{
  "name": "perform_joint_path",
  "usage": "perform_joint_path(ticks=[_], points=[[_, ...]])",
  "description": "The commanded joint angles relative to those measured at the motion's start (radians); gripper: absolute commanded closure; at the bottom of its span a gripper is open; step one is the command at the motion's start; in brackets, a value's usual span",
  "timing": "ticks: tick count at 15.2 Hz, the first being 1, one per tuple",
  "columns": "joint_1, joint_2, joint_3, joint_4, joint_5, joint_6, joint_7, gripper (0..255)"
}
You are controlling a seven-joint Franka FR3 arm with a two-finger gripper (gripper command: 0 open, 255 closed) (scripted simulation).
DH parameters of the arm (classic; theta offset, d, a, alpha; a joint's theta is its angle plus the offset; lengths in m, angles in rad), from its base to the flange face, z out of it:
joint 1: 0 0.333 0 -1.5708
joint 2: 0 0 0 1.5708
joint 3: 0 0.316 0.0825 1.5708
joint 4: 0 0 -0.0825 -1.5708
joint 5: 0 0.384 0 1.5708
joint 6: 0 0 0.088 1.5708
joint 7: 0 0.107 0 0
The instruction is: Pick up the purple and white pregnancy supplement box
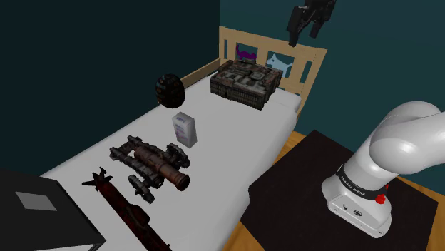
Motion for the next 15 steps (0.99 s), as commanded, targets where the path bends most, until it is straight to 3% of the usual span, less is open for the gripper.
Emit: perform_joint_path(ticks=[1,15], points=[[0.0,0.0,0.0,0.0,0.0,0.0,0.0,0],[0.053,0.348,0.145,-0.022,0.068,0.325,0.168,0]])
